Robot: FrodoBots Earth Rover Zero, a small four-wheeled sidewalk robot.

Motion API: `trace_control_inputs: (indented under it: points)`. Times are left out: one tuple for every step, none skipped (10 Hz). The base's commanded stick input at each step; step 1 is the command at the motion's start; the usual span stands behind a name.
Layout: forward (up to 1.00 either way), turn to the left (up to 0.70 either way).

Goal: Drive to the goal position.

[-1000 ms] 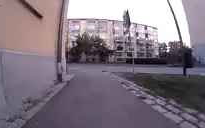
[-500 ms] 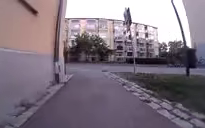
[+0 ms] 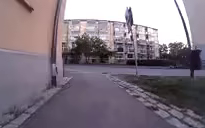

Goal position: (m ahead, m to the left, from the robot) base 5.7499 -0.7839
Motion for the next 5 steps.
trace_control_inputs:
  points:
    - [0.5, -0.01]
    - [0.5, -0.01]
    - [0.5, -0.01]
    - [0.5, -0.01]
    - [0.5, -0.01]
